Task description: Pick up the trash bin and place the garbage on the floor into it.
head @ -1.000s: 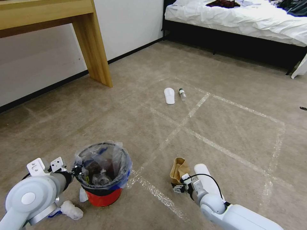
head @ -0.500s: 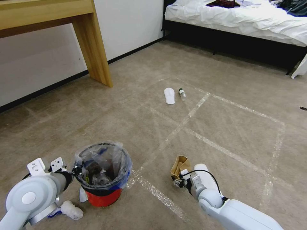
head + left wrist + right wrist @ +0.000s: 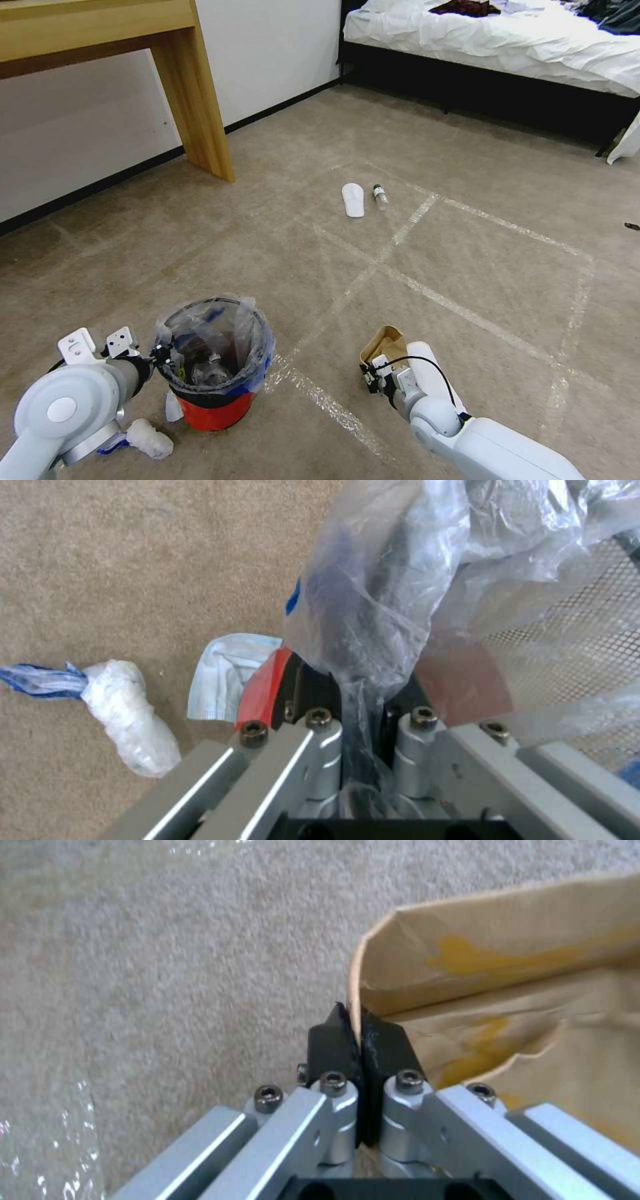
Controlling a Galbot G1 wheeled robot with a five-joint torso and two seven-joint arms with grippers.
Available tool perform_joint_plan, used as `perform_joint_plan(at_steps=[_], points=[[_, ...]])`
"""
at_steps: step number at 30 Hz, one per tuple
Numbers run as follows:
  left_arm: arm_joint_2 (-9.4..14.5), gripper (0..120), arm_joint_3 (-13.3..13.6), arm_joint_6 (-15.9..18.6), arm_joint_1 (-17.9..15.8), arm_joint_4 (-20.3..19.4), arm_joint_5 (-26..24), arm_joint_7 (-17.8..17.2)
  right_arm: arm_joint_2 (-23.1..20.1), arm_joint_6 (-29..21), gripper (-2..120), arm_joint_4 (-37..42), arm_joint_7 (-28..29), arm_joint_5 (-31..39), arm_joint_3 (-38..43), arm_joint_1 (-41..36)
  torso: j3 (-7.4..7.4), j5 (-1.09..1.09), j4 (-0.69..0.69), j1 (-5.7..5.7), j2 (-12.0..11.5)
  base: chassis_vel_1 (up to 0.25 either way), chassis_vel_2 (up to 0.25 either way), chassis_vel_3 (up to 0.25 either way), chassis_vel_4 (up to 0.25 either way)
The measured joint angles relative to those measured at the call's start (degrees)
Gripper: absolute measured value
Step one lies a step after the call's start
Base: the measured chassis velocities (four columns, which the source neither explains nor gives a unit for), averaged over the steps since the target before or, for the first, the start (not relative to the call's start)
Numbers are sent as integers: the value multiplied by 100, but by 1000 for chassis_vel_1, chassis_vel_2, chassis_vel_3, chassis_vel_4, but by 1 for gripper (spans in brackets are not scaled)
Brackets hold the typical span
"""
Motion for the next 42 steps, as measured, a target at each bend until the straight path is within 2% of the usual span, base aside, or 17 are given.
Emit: perform_joint_plan(at_steps=[14, 20, 30, 32, 36, 42], points=[[4, 4, 16, 2, -10, -29, 41, 23, 29, 8, 0, 22, 133, 105, 117, 48, 0, 1, 0, 0, 0, 0, 0, 0, 0], [59, 4, -23, -5, -8, -58, 12, 9, -2, 245, 0, 299, 107, -162, 413, 221, 0, 1, 0, 0, 0, 0, 0, 0, 0], [128, 4, -95, -32, 9, -118, -81, -11, -361, 1197, 0, 1540, -209, -734, 1011, 1180, 0, -1, 0, 0, 0, 0, 0, 0, 0], [144, 4, -98, -40, 8, -126, -89, -16, -366, 1526, 0, 1772, -336, -629, 1063, 1433, 0, -1, 0, 0, 0, 0, 0, 0, 0], [178, 4, -98, -55, -13, -147, -136, -21, -266, 1873, 0, 1948, -547, -323, 1062, 1737, 0, 0, 0, 0, 0, 0, 0, 0, 0], [246, 4, -111, -87, -48, -148, -221, -27, -118, 2199, 0, 2132, -1053, 221, 923, 2240, 1, 0, 1, 0, 0, 0, 0, 0, 0]])
